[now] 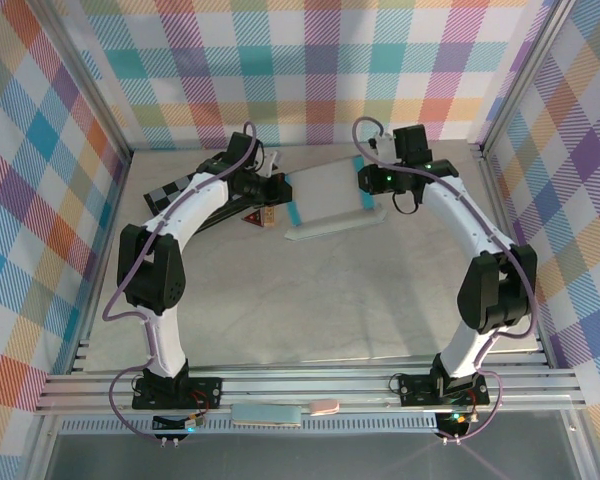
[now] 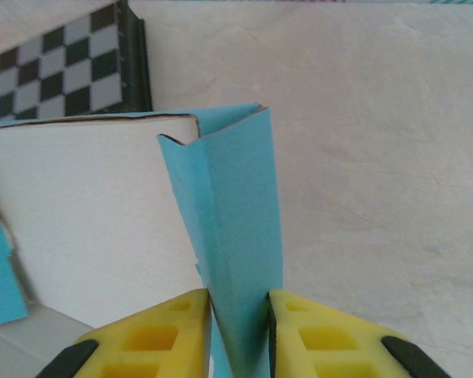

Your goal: Fold the paper box

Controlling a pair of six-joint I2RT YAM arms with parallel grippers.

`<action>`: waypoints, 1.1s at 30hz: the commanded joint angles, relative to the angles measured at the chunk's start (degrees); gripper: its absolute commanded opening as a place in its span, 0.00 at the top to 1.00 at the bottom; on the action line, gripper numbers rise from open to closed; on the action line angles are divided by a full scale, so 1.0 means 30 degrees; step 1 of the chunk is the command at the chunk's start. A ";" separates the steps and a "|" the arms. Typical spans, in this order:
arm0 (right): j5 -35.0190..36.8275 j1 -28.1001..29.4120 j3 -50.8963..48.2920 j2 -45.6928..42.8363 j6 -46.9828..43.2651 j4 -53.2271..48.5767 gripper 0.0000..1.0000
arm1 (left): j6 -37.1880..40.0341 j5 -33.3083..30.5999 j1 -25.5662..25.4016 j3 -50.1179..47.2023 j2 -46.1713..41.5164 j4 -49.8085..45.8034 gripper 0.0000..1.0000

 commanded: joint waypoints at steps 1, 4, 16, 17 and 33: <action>-0.0111 0.1293 0.0281 0.0753 -0.0593 -0.1013 0.80 | 0.0043 0.1606 -0.0966 0.0857 -0.0942 0.1327 1.00; 0.0804 0.1690 0.0177 0.0809 -0.0631 -0.1100 0.84 | 0.0217 0.1431 -0.1066 0.0981 -0.0933 0.1119 1.00; 0.4433 0.2151 -0.1585 0.0598 -0.0057 -0.1680 1.00 | 0.0503 -0.0998 -0.2467 0.0228 -0.0389 -0.0585 1.00; 0.4716 0.2200 -0.1920 0.0569 0.0159 -0.1665 1.00 | 0.0139 -0.1790 -0.2770 -0.0192 -0.0444 -0.0362 1.00; 0.3768 0.2352 -0.3145 0.3757 0.2449 -0.4786 1.00 | -0.3746 -0.7952 -0.5219 -0.2059 0.1970 -0.1604 1.00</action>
